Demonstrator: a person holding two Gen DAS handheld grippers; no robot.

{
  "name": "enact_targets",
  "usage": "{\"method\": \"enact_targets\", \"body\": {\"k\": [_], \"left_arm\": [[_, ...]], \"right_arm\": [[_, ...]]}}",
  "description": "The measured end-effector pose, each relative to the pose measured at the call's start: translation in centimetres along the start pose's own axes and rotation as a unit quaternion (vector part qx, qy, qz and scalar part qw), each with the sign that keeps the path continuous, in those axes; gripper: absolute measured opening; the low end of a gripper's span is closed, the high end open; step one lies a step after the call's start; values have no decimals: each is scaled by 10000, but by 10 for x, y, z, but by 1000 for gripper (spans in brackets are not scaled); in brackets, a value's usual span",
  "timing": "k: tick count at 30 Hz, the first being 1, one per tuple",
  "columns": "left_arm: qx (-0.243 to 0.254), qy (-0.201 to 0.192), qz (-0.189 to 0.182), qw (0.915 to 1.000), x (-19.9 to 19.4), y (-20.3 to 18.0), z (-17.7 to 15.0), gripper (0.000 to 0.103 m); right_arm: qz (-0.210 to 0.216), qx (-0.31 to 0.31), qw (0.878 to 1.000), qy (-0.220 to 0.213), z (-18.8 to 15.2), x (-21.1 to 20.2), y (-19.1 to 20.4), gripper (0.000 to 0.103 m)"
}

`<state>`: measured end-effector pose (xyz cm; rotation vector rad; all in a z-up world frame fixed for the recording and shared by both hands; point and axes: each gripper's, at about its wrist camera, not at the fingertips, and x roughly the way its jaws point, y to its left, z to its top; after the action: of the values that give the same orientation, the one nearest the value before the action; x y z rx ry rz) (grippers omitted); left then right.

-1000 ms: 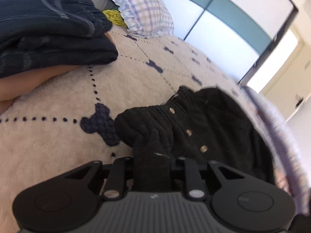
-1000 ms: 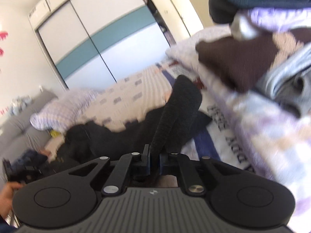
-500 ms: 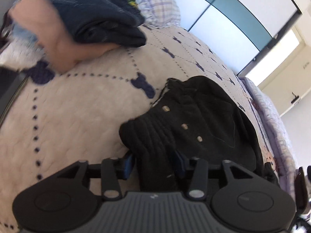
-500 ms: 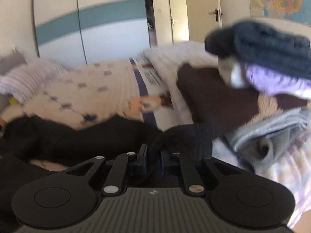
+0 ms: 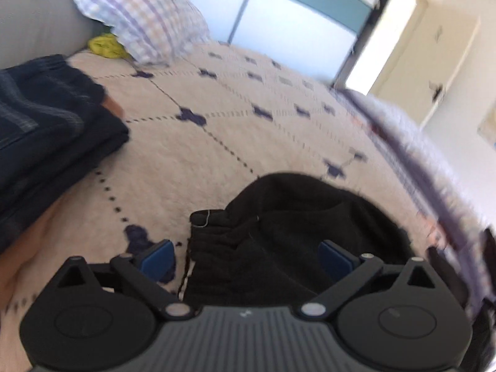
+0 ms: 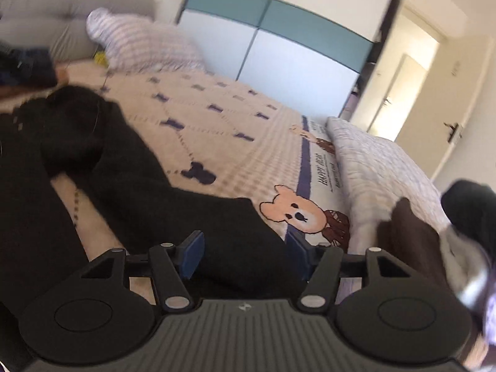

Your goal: Fold clothes

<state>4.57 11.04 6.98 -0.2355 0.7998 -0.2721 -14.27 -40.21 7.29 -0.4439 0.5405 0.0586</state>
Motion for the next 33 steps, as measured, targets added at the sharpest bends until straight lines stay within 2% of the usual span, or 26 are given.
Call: {"method": "enact_targets", "body": {"k": [3,6,9,12,15,17,18,20,21,22,24,28,31,33], "left_arm": [[-335,296,-25,9990,37,11,4,100],[-628,425,-151,9970,62,15,4,100],[-354,455,138,9982,80,0,6,99],[29,406,389,9984,87,-16,9,85],[162,364,373,9985,85,-18,10,69],[165,286,303,9990,78,-17,9,50],[143,217,299,9992,72,-18,8,48],[107,-35,356,9993,57,-21,8,45],[60,-203,370,9991,46,-21,8,44],[-23,-402,370,9985,32,-20,8,44],[-152,-807,390,9959,1,-17,8,44],[-281,-1442,535,9877,-61,-6,13,44],[-354,-1702,798,9815,-85,6,29,44],[-478,-1671,903,9806,-83,15,41,44]], "right_arm": [[545,-378,9978,96,15,19,-2,62],[1024,-1264,9865,168,31,35,11,62],[1385,-1441,9790,401,42,54,20,63],[1743,-1615,9693,633,53,73,28,66],[2097,-1786,9574,864,64,93,36,76],[2331,-1897,9483,1016,72,105,42,75],[2447,-1953,9434,1092,76,112,45,72],[2677,-2061,9330,1243,83,124,50,58],[2728,-2091,9305,1265,86,127,52,31],[2510,-2014,9409,1055,86,115,48,16],[2066,-1856,9586,633,85,91,41,15],[1105,-1334,9847,-165,89,46,23,14],[403,-795,9946,-526,106,28,10,14],[66,-668,9966,-469,119,46,8,12]]}}
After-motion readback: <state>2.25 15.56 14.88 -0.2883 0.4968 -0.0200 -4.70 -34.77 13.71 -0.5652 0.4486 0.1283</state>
